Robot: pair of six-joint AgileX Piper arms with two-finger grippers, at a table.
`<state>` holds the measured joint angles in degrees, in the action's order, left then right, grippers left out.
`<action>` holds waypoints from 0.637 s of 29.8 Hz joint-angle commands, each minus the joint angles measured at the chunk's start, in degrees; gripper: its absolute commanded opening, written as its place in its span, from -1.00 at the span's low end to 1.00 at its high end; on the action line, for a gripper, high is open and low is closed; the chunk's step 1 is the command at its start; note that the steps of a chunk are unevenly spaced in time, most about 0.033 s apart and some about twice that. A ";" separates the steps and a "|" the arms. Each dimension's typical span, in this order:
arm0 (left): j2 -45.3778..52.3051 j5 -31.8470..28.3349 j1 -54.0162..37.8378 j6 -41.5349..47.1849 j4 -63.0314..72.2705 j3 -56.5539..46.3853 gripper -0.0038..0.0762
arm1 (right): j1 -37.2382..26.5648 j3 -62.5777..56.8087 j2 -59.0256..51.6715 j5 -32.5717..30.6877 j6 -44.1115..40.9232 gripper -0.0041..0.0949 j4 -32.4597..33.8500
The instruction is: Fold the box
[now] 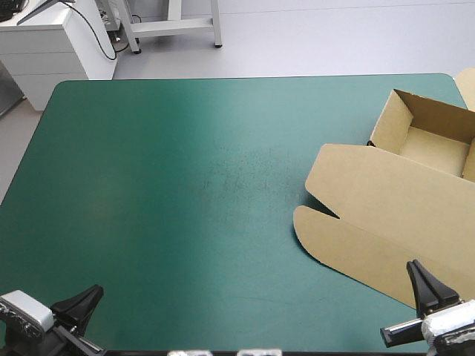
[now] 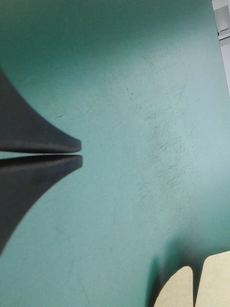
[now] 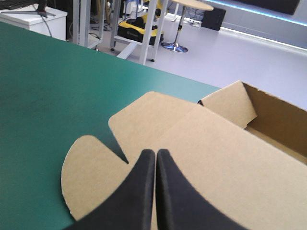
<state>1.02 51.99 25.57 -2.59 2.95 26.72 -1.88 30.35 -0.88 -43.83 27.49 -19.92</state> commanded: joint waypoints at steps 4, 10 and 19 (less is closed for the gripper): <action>0.31 -5.33 0.16 -0.31 0.43 0.91 -0.92 | 4.42 -2.55 -0.21 5.42 -0.14 -0.93 2.13; 0.31 -5.33 0.16 -0.31 0.34 0.91 -0.92 | 4.54 -2.81 -0.21 4.50 -3.42 -0.93 4.79; 0.31 -5.33 0.16 -0.10 0.53 0.91 -0.92 | 4.54 -5.36 -0.21 5.14 -6.16 -0.93 6.03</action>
<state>1.02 50.97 25.57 -2.83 2.89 26.38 2.44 23.62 -0.88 -43.36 21.68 -13.63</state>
